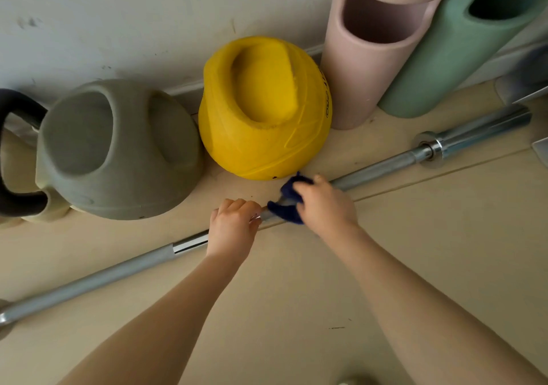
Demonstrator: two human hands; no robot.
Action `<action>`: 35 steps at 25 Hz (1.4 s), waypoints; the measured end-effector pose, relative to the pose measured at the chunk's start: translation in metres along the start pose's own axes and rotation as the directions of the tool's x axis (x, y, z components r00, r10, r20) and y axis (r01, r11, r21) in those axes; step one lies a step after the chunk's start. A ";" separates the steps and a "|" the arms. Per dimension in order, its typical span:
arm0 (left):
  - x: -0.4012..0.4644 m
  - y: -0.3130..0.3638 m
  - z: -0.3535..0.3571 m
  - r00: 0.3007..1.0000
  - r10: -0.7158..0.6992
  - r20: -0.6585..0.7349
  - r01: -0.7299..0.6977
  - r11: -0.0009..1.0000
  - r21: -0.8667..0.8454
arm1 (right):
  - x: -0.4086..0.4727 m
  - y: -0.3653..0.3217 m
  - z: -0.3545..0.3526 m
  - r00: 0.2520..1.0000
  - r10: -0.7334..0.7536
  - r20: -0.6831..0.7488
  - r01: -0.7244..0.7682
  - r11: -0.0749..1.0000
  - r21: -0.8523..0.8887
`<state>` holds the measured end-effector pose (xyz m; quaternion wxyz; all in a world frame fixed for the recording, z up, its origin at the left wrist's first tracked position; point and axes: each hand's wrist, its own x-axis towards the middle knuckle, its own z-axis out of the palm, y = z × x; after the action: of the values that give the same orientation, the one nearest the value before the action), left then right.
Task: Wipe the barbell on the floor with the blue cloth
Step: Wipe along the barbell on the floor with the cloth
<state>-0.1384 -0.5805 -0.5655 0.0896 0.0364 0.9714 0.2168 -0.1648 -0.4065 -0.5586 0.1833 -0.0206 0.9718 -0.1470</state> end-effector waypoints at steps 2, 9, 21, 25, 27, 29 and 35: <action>-0.001 0.001 0.003 0.997 -0.025 0.067 0.026 1.000 -0.012 | -0.001 -0.004 -0.006 0.988 0.152 -0.032 -0.151 0.988 0.039; -0.018 -0.011 0.008 0.959 -0.140 0.245 0.141 0.990 0.013 | -0.018 -0.020 -0.008 0.960 -0.085 0.269 0.116 0.988 -0.104; -0.045 0.005 0.018 0.934 -0.023 0.356 -0.060 0.974 0.218 | -0.031 0.025 -0.018 0.958 0.144 0.246 -0.073 0.958 -0.276; -0.047 0.010 0.026 0.937 0.010 0.348 -0.091 0.972 0.219 | -0.057 -0.015 0.020 0.962 -0.068 0.263 0.088 0.994 -0.066; -0.047 0.008 0.028 0.942 -0.009 0.336 -0.070 0.973 0.221 | -0.059 -0.005 0.016 0.941 -0.201 0.273 0.237 0.966 -0.105; -0.047 0.007 0.028 0.944 -0.021 0.329 -0.049 0.978 0.200 | -0.046 0.039 -0.002 0.974 -0.072 0.214 0.137 0.942 -0.306; -0.048 0.023 0.027 0.933 -0.092 0.348 -0.003 0.964 0.264 | -0.060 0.065 0.004 0.995 0.029 0.100 -0.002 0.967 -0.255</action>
<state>-0.0851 -0.5534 -0.5719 0.2638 0.0643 0.9595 0.0749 -0.1065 -0.3401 -0.5598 0.2302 -0.0441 0.9720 -0.0182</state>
